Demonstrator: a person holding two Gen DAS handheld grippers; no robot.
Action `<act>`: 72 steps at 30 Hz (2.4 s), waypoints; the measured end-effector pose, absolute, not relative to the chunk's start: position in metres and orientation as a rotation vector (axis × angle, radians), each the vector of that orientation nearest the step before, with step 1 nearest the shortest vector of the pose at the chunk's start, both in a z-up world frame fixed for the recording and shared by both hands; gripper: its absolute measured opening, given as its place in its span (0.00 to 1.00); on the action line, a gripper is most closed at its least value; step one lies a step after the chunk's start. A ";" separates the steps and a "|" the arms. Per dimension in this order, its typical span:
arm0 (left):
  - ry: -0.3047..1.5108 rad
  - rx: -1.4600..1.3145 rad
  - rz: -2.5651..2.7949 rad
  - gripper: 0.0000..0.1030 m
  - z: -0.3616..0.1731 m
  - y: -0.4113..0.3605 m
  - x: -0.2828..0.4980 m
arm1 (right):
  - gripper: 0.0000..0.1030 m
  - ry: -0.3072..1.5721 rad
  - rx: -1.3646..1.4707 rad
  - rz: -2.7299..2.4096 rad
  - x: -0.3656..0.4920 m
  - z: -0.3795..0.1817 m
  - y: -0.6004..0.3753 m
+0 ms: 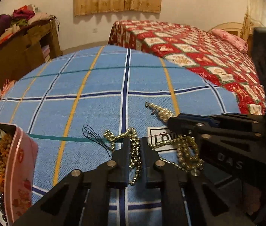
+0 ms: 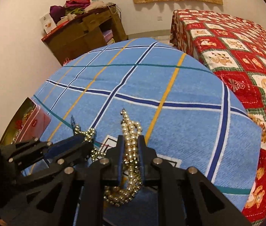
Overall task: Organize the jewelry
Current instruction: 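Grasp the gold bead chain with the left tool, then carry the gold bead chain into the tin box with left tool while right tool carries the pearl strand there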
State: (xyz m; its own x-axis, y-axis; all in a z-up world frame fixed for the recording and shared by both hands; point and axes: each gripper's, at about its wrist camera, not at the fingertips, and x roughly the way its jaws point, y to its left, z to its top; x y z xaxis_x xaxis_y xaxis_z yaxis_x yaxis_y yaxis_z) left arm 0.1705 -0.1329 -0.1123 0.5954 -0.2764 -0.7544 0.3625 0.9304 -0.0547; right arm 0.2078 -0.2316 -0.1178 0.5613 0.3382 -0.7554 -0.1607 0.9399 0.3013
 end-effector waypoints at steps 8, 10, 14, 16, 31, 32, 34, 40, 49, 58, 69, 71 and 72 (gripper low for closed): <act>0.721 0.001 -0.342 0.08 -0.064 -0.086 0.143 | 0.30 0.941 0.171 0.297 0.211 -0.115 -0.228; 0.704 -0.009 -0.332 0.08 -0.055 -0.078 0.140 | 0.31 0.948 0.121 0.284 0.212 -0.115 -0.220; 0.673 -0.031 -0.331 0.08 -0.042 -0.066 0.132 | 0.29 0.946 -0.017 0.243 0.212 -0.115 -0.203; 0.659 -0.035 -0.331 0.08 -0.037 -0.063 0.129 | 0.17 0.946 -0.012 0.255 0.211 -0.115 -0.203; 0.572 -0.060 -0.305 0.08 -0.003 -0.040 0.107 | 0.09 0.832 0.045 0.301 0.182 -0.068 -0.197; 0.564 -0.061 -0.304 0.08 -0.001 -0.039 0.106 | 0.09 0.820 0.043 0.304 0.180 -0.063 -0.196; 0.544 -0.061 -0.296 0.08 0.006 -0.035 0.102 | 0.09 0.793 0.042 0.312 0.175 -0.052 -0.193; 0.504 -0.077 -0.270 0.08 0.020 -0.018 0.093 | 0.09 0.703 0.029 0.349 0.160 -0.019 -0.177; 0.462 -0.097 -0.194 0.08 0.032 0.017 0.078 | 0.09 0.631 0.016 0.432 0.150 0.009 -0.148; 0.462 -0.133 -0.113 0.08 0.030 0.051 0.078 | 0.09 0.623 -0.009 0.512 0.152 0.012 -0.109; 0.486 -0.151 -0.042 0.08 0.013 0.078 0.079 | 0.09 0.623 -0.033 0.598 0.156 0.011 -0.069; 0.494 -0.155 -0.034 0.08 0.010 0.081 0.081 | 0.09 0.624 -0.036 0.612 0.155 0.010 -0.063; 0.498 -0.158 -0.032 0.08 0.009 0.083 0.081 | 0.09 0.626 -0.037 0.618 0.154 0.009 -0.060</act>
